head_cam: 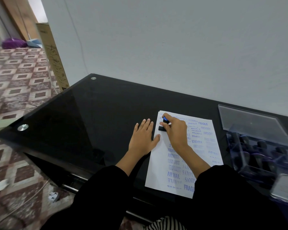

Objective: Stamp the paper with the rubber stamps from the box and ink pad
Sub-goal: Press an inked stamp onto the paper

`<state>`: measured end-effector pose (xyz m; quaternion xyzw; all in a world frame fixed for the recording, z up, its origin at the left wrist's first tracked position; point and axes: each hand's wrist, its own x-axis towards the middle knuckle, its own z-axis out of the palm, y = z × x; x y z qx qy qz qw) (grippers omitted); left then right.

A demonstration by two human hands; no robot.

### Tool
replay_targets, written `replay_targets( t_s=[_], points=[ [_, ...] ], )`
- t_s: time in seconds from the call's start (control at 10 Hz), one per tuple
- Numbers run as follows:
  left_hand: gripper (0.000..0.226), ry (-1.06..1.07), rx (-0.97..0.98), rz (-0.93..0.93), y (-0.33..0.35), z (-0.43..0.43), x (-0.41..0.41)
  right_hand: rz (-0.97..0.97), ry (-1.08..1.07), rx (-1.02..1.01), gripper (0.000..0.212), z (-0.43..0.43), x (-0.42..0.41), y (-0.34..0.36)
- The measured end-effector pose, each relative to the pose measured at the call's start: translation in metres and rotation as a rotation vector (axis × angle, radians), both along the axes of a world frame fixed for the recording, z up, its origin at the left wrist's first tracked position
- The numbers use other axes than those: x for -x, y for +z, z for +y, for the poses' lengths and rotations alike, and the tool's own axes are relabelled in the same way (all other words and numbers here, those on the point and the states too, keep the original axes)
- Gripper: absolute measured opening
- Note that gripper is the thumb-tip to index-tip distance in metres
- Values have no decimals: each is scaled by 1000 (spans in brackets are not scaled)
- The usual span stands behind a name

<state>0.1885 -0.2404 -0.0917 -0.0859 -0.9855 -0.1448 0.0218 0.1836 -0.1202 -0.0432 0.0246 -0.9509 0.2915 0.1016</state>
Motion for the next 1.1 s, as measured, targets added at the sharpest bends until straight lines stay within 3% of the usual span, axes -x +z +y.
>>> replay_targets(
  t_s=[1.1],
  points=[
    [63, 17, -19, -1, 0, 2, -1, 25, -10, 98, 41, 0, 1, -7]
  ],
)
